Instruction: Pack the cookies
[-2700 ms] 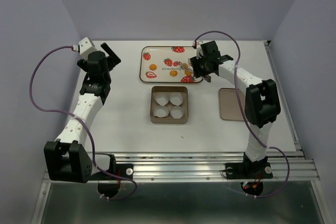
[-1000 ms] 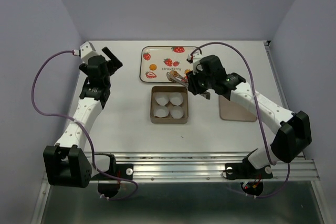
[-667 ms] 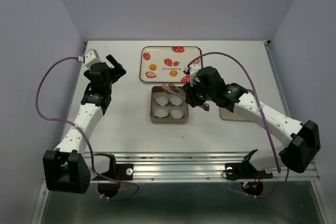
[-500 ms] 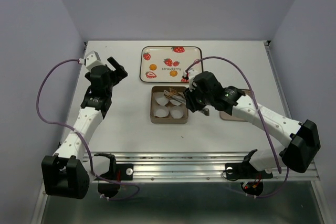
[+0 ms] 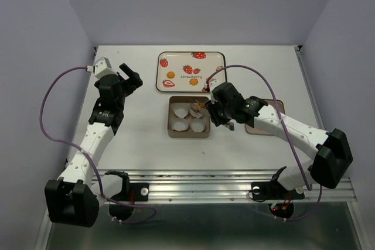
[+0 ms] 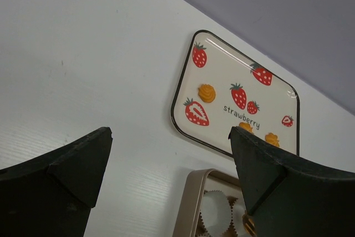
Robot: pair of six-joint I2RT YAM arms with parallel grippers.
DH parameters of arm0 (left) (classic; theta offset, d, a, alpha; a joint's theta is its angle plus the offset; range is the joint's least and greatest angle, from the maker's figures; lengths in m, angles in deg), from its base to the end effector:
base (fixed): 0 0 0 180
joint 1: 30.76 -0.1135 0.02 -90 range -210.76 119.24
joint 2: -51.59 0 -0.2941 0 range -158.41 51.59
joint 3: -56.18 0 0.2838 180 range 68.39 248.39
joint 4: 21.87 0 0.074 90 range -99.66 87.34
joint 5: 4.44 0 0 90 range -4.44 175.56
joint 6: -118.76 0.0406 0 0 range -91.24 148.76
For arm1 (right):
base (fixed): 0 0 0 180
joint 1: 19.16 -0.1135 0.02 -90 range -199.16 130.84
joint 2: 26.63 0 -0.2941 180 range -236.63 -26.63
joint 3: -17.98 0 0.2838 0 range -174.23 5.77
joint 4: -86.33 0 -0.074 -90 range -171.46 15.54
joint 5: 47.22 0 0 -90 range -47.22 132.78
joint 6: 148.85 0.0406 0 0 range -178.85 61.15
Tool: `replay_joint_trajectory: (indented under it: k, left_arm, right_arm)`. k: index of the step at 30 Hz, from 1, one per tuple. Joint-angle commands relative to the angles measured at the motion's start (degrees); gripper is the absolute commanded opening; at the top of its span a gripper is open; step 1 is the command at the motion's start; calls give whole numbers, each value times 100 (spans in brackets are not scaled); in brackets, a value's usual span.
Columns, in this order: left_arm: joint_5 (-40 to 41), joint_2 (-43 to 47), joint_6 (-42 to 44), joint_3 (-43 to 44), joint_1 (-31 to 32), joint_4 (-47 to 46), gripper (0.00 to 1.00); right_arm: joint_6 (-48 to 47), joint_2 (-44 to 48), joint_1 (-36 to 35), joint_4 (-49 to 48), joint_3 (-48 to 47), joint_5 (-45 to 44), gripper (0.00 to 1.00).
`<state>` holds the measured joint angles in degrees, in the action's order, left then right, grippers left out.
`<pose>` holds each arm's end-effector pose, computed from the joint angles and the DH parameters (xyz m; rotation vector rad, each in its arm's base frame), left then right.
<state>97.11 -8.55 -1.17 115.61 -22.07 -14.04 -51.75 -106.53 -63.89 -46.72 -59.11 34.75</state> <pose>0.2680 -0.0327 0.3481 -0.4645 1.6640 -0.3258 0.2353 0.2252 0.3020 -0.7279 2.3309 0.2367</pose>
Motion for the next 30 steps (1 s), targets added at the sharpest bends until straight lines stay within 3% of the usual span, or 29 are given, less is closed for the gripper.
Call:
replay_joint_trajectory:
  k: [1,15,20,30]
  left_arm:
    - [-57,178,31,-3,45,-98,99]
    - [-39,134,84,50,45,-124,99]
    - [-21,160,102,41,45,-124,99]
    - [-74,187,110,-2,45,-151,99]
  right_arm:
    - [-59,-96,-45,-20,-306,-111,43]
    - [-112,-369,-45,-73,-358,-137,46]
    - [-85,-404,-45,-73,-402,-146,53]
    - [-50,-141,-45,-11,-587,178,50]
